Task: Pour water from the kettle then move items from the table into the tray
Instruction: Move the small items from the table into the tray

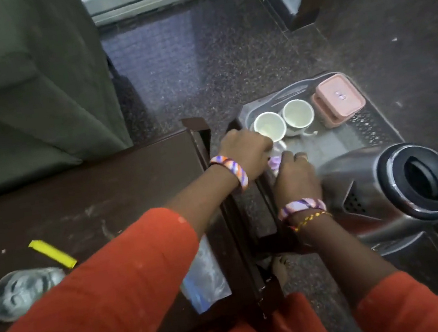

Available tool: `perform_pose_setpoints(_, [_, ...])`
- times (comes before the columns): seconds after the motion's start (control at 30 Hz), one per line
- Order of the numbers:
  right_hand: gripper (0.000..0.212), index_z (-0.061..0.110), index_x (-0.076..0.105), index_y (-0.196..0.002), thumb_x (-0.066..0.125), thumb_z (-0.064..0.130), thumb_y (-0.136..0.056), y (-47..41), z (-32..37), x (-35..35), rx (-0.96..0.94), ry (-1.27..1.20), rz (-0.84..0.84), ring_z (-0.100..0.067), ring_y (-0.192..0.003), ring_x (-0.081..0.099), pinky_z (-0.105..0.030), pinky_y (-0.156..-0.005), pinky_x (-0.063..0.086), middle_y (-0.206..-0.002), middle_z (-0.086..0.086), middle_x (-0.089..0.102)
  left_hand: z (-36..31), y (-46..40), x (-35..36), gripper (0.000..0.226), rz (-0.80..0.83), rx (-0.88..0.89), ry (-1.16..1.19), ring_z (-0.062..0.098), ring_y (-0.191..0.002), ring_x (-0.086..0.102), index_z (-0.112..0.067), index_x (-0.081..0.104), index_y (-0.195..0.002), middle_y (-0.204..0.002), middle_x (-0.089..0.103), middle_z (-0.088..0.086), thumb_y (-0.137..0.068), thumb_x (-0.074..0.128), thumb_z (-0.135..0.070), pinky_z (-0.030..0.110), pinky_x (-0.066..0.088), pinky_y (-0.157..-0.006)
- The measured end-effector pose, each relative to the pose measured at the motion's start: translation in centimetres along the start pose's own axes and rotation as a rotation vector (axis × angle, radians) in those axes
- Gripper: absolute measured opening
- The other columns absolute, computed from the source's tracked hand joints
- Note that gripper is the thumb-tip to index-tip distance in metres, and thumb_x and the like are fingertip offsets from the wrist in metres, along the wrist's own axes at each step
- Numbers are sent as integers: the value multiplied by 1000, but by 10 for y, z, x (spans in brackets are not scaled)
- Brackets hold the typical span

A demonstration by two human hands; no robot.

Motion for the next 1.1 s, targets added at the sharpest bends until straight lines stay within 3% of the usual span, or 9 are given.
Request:
perform_pose_setpoints(0.13, [30,3,59,-103,54,-2,-75,42,50,5,-353,121,-186,-42,-86,58,-42,-64,51,-101,-24,60,88,91,3,30,-219,-340,434,29,-104,65,-13,70,-105,-108,72,13,-80,54,-19,32,49,-89])
perform_pose_setpoints(0.23, [36,6,52,-117,51,-1,-81,77,78,56,-439,54,124,-41,-100,56,-42,-76,49,-111,-21,55,156,182,44,25,-242,-740,608,28,-102,67,-2,71,-101,-106,73,19,-80,58,-5,19,43,-85])
perform_pose_setpoints(0.43, [52,13,35,-138,43,5,-87,154,131,158,-583,51,585,-34,-121,46,-38,-97,44,-132,-16,46,210,339,100,40,-266,-1171,720,35,-101,67,1,72,-93,-100,73,24,-68,50,-22,43,51,-93])
perform_pose_setpoints(0.6, [61,20,27,-144,39,0,-87,193,193,202,-723,109,695,-35,-121,47,-39,-96,45,-139,-18,39,209,393,122,44,-259,-1187,806,32,-99,68,2,72,-92,-100,73,22,-64,52,-25,40,52,-92])
perform_pose_setpoints(0.7, [49,23,39,-135,36,5,-90,193,224,224,-777,362,511,-36,-122,46,-42,-88,48,-142,-17,38,213,410,127,36,-311,-1174,855,29,-96,69,-2,73,-92,-97,75,18,-68,55,-23,31,52,-88])
perform_pose_setpoints(0.8, [41,18,72,-84,34,12,-70,188,242,244,-817,598,404,-27,-80,69,-32,-55,53,-88,-8,73,215,407,125,32,-243,-1030,807,28,-93,69,-3,71,-95,-97,74,18,-72,58,-22,31,51,-87])
perform_pose_setpoints(0.9, [34,15,69,-64,36,18,-64,178,240,263,-845,656,337,-26,-60,66,-30,-50,52,-63,-7,69,234,381,109,27,-191,-914,707,32,-102,62,-3,66,-106,-109,66,20,-81,60,-11,28,39,-91])
perform_pose_setpoints(1.03, [23,11,65,-96,52,14,-78,183,243,242,-816,571,366,-35,-82,68,-39,-67,54,-89,-15,69,301,346,55,37,-343,-777,525,34,-109,58,-1,68,-102,-111,65,22,-79,46,-20,34,43,-95])
perform_pose_setpoints(1.1, [34,11,53,-118,54,21,-86,181,244,238,-745,429,365,-35,-102,62,-40,-81,49,-111,-15,62,361,362,23,42,-554,-922,510,32,-109,60,-3,70,-103,-111,68,21,-76,44,-22,32,43,-95])
Point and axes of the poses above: each hand's wrist, its own y-axis away from the middle knuckle, its own x-axis out of the palm, z = x × y, the point moved 7 cm from there along -y, towards the middle knuckle
